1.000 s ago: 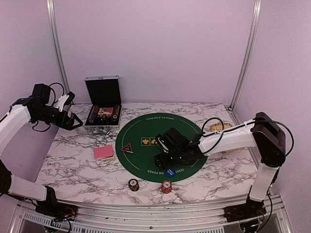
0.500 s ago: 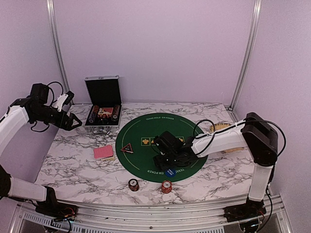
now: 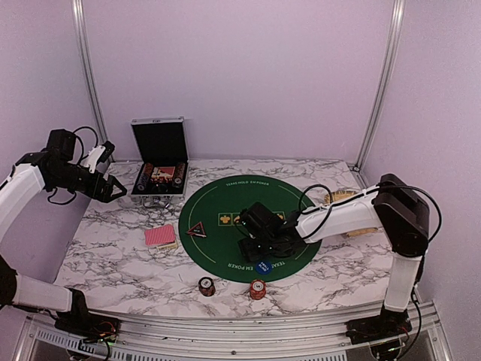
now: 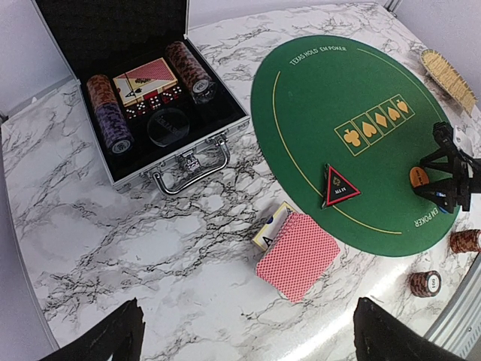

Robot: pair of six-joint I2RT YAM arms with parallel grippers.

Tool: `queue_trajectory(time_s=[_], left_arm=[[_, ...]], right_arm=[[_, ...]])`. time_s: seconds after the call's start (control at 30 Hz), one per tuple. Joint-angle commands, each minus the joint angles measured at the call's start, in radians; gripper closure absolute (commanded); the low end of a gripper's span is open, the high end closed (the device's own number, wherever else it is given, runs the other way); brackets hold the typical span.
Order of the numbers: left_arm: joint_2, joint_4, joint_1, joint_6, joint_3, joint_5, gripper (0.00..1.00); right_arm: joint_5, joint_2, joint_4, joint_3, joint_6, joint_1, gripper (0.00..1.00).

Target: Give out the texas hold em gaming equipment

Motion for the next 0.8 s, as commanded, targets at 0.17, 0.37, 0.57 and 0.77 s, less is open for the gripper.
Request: queue_trajectory(time_s=[0.17, 0.37, 0.57, 0.77], left_arm=[[-0.026, -0.023, 0.001, 0.007, -0.002, -0.008, 0.01], [-0.022, -0.023, 0.001, 0.005, 0.007, -0.006, 0.01], [-0.018, -0.023, 0.001, 0.002, 0.021, -0.011, 0.01], [-0.013, -0.023, 0.001, -0.003, 0.032, -0.009, 0.01]], right_arm=[[-0.004, -0.054, -0.047, -0.075, 0.044, 0.006, 0.41], [-0.008, -0.052, -0.028, -0.092, 0.053, 0.005, 0.46], [0.005, -0.034, -0.022, -0.073, 0.043, -0.029, 0.52], [0.043, -0.009, -0.007, -0.049, 0.027, -0.077, 0.53]])
